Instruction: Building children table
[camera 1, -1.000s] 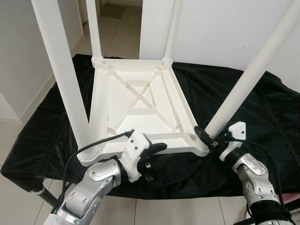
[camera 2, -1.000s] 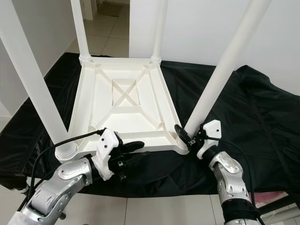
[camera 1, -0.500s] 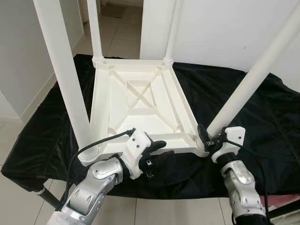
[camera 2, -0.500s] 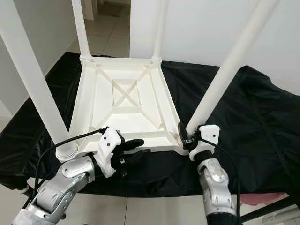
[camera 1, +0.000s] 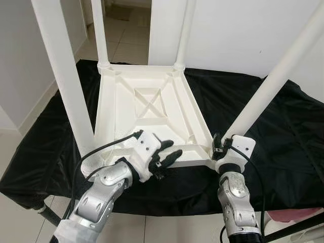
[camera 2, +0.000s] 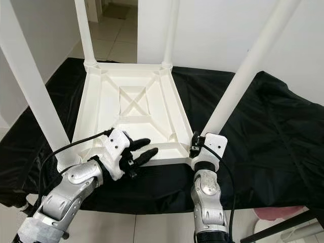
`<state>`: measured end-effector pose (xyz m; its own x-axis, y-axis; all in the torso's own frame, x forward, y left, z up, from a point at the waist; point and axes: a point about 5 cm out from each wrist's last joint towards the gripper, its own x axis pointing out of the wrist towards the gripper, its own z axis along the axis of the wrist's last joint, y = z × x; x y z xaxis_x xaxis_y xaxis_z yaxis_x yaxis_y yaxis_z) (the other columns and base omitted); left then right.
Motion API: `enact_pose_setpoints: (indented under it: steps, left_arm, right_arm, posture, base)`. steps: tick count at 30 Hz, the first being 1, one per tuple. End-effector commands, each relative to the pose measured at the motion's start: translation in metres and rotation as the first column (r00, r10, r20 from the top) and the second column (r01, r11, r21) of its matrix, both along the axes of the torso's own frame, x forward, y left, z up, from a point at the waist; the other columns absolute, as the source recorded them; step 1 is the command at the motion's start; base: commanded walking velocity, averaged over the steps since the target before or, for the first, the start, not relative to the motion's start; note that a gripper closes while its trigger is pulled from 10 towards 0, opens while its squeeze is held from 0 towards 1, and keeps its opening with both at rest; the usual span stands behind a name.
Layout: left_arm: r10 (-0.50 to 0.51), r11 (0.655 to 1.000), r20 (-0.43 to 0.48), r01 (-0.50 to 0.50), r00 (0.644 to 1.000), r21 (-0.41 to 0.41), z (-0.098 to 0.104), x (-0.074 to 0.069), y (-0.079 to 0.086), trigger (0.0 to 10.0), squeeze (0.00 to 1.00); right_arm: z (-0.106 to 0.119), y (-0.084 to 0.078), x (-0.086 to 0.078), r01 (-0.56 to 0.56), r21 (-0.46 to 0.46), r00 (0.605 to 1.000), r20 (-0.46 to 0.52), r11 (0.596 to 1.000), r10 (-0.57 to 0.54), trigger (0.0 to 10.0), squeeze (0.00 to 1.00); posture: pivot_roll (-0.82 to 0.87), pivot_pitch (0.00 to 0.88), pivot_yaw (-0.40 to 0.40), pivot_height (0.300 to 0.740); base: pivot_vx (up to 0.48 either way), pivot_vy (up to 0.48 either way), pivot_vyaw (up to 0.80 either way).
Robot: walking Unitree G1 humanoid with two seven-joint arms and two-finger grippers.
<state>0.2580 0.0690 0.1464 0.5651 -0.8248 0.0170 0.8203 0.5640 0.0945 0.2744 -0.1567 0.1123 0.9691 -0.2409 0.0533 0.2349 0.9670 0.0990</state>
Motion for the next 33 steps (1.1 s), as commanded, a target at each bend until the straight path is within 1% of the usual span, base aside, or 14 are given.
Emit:
enact_pose_setpoints:
  steps: [1,2,3,4,5,12,16,17,18,25,28,31,32,33]
  left_arm:
    - [0.036,0.999,0.003,-0.036,0.999,-0.005,0.0,0.003,0.0,10.0,0.0]
    - [0.036,0.999,0.004,-0.036,0.999,-0.005,0.0,0.003,-0.001,10.0,0.0]
    - [0.032,0.999,0.004,-0.032,0.999,-0.016,0.0,0.003,-0.001,10.0,0.0]
    - [0.032,0.999,0.004,-0.032,0.999,-0.016,0.0,0.003,-0.001,10.0,0.0]
    - [0.03,0.999,0.015,-0.029,0.999,-0.033,0.001,0.002,-0.003,10.0,0.0]
    - [0.024,0.998,0.014,-0.023,1.0,-0.055,0.002,0.0,-0.008,10.0,0.0]
    - [0.029,0.998,0.015,-0.028,0.999,-0.059,0.002,0.0,-0.008,10.0,0.0]
    - [0.035,0.998,0.02,-0.034,0.999,-0.055,0.002,0.001,-0.008,10.0,0.0]
    - [0.039,0.998,0.022,-0.038,0.999,-0.053,0.001,0.002,-0.008,10.0,0.0]
    - [0.04,0.998,0.037,-0.039,0.999,-0.043,0.001,0.004,-0.009,10.0,0.0]
    - [0.034,0.999,0.042,-0.033,0.999,-0.034,0.001,0.004,-0.009,10.0,0.0]
    - [0.022,0.999,0.045,-0.02,0.999,-0.027,0.0,0.003,-0.01,10.0,0.0]
    - [0.013,1.0,0.047,-0.012,0.999,-0.024,0.0,0.003,-0.012,10.0,0.0]
    - [0.013,1.0,0.047,-0.012,0.999,-0.024,0.0,0.003,-0.012,10.0,0.0]
  right_arm:
    - [-0.015,0.003,-0.004,0.006,0.025,0.997,-0.081,1.0,-0.004,10.0,0.0]
    - [-0.015,0.003,-0.004,0.006,0.033,0.997,-0.08,0.999,-0.003,10.0,0.0]
    - [-0.013,0.002,-0.004,0.002,0.037,0.998,-0.069,0.999,0.0,10.0,0.25]
    - [-0.013,0.002,-0.004,0.002,0.037,0.998,-0.069,0.999,0.0,10.0,0.25]
    - [-0.01,0.002,-0.004,-0.009,0.045,0.999,-0.045,0.999,0.011,10.0,1.0]
    - [0.001,-0.009,-0.003,-0.092,0.033,0.993,0.08,0.995,0.089,10.0,1.0]
    - [-0.001,-0.019,-0.004,-0.117,-0.004,0.99,0.079,0.993,0.117,10.0,1.0]
    - [-0.002,-0.023,-0.004,-0.156,-0.009,0.985,0.077,0.988,0.156,10.0,0.31]
    - [-0.002,-0.029,-0.004,-0.19,-0.032,0.978,0.078,0.981,0.192,10.0,0.0]
    - [0.0,-0.046,0.0,-0.414,-0.079,0.905,0.072,0.907,0.419,10.0,0.0]
    - [0.002,-0.049,0.002,-0.449,-0.097,0.887,0.069,0.888,0.456,10.0,0.0]
    - [0.006,-0.052,0.006,-0.518,-0.137,0.847,0.056,0.844,0.529,10.0,0.0]
    - [0.005,-0.052,0.009,-0.56,-0.164,0.82,0.028,0.812,0.572,10.0,0.0]
    - [0.005,-0.052,0.009,-0.56,-0.164,0.82,0.028,0.812,0.572,10.0,0.0]
  posture:
    - [-0.01,0.004,-0.078,0.74]
    - [-0.01,0.004,-0.078,0.74]
    - [-0.01,0.004,-0.079,0.74]
    - [-0.01,0.004,-0.079,0.74]
    - [-0.01,0.004,-0.081,0.74]
    - [-0.01,0.005,-0.084,0.74]
    - [-0.01,0.004,-0.088,0.74]
    - [-0.01,0.002,-0.09,0.74]
    - [-0.01,0.0,-0.09,0.74]
    - [-0.01,0.0,-0.087,0.74]
    - [-0.02,0.0,-0.08,0.74]
    - [-0.02,0.0,-0.074,0.74]
    - [-0.01,0.0,-0.073,0.74]
    - [-0.01,0.0,-0.073,0.74]
  base:
    - [0.0,0.0,0.0]
    - [0.0,0.0,0.0]
    - [0.0,0.0,0.0]
    - [0.0,0.0,0.0]
    - [0.0,0.0,0.0]
    - [0.0,0.0,0.0]
    - [0.0,0.0,0.0]
    - [0.0,0.0,0.0]
    - [0.0,0.0,0.0]
    - [0.0,0.0,0.0]
    - [0.0,0.0,0.0]
    - [0.0,0.0,0.0]
    - [0.0,0.0,0.0]
    - [0.0,0.0,0.0]
